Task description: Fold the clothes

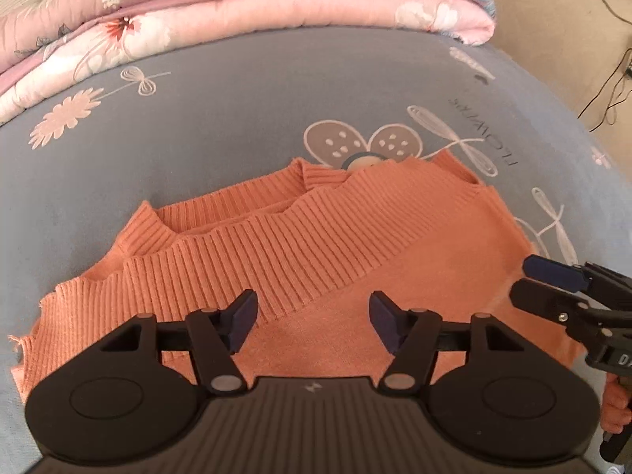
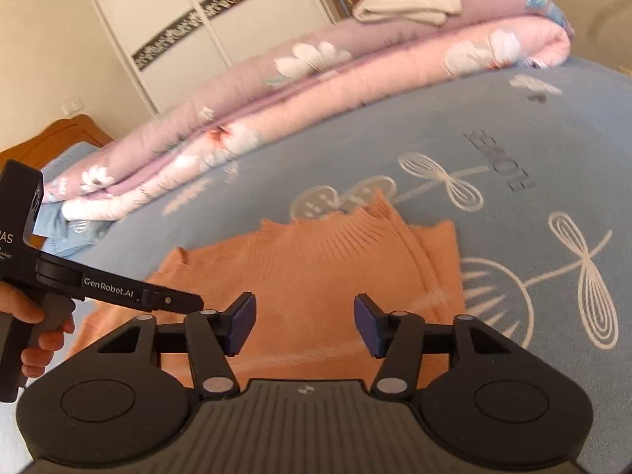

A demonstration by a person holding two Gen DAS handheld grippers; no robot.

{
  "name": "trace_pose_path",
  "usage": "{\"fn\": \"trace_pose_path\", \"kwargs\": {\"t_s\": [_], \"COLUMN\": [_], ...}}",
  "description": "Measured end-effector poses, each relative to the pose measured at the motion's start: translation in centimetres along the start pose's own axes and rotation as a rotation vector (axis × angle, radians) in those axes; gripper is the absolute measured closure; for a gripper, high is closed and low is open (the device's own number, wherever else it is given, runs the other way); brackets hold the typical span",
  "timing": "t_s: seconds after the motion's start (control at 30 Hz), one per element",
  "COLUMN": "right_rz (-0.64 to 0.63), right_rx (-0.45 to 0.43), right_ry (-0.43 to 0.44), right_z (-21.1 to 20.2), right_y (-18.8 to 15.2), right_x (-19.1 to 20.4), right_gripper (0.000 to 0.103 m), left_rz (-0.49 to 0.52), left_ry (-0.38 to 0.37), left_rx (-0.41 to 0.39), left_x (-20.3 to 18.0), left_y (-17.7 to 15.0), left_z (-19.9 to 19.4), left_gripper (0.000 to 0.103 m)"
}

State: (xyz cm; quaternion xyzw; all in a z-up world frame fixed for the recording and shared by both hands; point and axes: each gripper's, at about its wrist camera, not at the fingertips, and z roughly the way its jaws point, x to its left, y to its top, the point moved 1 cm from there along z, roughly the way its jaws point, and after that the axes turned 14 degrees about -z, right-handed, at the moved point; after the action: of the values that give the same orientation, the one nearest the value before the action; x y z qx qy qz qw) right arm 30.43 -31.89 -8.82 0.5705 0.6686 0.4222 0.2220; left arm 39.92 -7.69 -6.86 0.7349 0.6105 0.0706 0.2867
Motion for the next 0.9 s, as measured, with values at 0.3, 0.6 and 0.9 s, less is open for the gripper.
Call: {"fn": "trace_pose_path", "kwargs": {"t_s": [0.3, 0.6, 0.9], "right_rz": [-0.14, -0.284, -0.275], "right_rx": [0.034, 0.122, 0.096], "right_ry": [0.055, 0.006, 0.028], "right_z": [1.7, 3.8, 3.5], "right_y": [0.4, -2.0, -2.6], "right_x": [6.5, 11.2, 12.3], "right_gripper": [0.041, 0.035, 0.034], "left_rz": [-0.09, -0.203, -0.078], "left_ry": [0.025, -0.01, -0.039], "left_rx": [-0.09, -0.141, -0.117], "left_x": [9.9, 14.9, 14.7], "left_y": [-5.4, -9.6, -14.5], "left_z": [-4.6, -5.4, -5.9], "left_gripper": [0.038, 0.039, 0.036]}}
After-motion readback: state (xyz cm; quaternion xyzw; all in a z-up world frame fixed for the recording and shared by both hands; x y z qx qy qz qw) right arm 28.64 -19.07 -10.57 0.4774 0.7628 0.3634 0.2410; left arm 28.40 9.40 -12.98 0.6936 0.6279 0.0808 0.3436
